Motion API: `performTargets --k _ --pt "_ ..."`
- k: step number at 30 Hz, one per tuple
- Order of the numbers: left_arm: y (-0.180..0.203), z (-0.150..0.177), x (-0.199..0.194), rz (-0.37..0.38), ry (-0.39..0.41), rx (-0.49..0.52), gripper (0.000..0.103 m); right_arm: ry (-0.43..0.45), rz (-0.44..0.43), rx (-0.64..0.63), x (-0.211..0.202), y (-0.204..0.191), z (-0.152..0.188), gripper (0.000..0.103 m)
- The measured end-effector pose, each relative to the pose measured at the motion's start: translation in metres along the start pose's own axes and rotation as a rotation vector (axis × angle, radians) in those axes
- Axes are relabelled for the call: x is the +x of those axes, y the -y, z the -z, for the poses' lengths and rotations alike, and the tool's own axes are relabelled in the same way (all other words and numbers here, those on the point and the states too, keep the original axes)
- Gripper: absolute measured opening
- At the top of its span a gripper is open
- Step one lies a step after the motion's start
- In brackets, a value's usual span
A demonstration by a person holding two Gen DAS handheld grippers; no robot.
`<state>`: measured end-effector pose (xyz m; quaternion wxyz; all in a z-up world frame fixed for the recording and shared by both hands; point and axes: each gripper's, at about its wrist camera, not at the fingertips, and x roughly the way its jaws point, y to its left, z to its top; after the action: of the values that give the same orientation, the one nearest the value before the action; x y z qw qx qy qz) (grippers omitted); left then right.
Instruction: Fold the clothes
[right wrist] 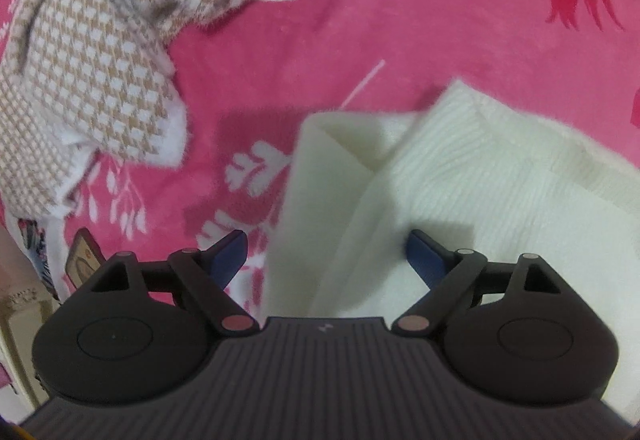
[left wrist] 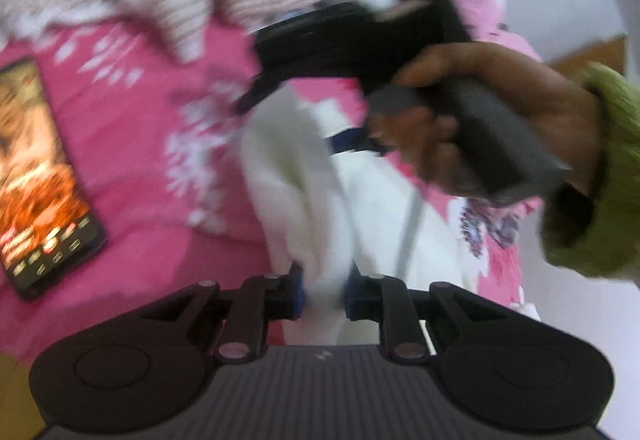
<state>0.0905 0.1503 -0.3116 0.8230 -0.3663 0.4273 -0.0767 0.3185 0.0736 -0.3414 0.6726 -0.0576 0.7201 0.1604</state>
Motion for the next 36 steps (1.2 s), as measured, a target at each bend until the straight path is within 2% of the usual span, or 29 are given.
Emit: performTargets --k 6,9,14,16,18,21,24,29,33,36 --pt "0.019 -0.005 0.004 0.044 0.017 0.104 0.018 -0.040 0.069 -0.124 0.007 -0.011 0.002 0.087" --pt "0.020 -0.005 0.003 0.056 0.017 0.117 0.017 -0.015 0.070 -0.144 0.005 -0.009 0.006 0.082" --pt "0.017 -0.003 -0.009 0.072 0.019 0.139 0.017 0.060 0.031 -0.104 -0.008 0.013 0.013 0.050" --pt "0.018 -0.003 -0.013 0.083 0.022 0.153 0.017 0.094 -0.006 -0.063 -0.018 0.028 0.017 0.027" --pt "0.020 -0.002 -0.016 0.097 0.026 0.167 0.017 0.133 -0.057 -0.020 -0.029 0.044 0.021 0.023" --pt "0.033 0.000 -0.016 0.125 0.022 0.212 0.017 0.210 -0.121 0.010 -0.050 0.065 0.033 0.020" --pt "0.050 0.003 -0.012 0.146 0.015 0.276 0.017 0.282 -0.169 0.040 -0.067 0.070 0.030 0.020" --pt "0.088 0.009 -0.008 0.194 -0.009 0.357 0.017 0.400 -0.247 0.112 -0.089 0.108 0.040 0.019" --pt "0.126 0.023 0.002 0.246 -0.035 0.429 0.017 0.495 -0.297 0.179 -0.116 0.158 0.074 0.018" --pt "0.157 0.041 0.018 0.278 -0.071 0.493 0.017 0.553 -0.303 0.214 -0.133 0.199 0.106 0.018"
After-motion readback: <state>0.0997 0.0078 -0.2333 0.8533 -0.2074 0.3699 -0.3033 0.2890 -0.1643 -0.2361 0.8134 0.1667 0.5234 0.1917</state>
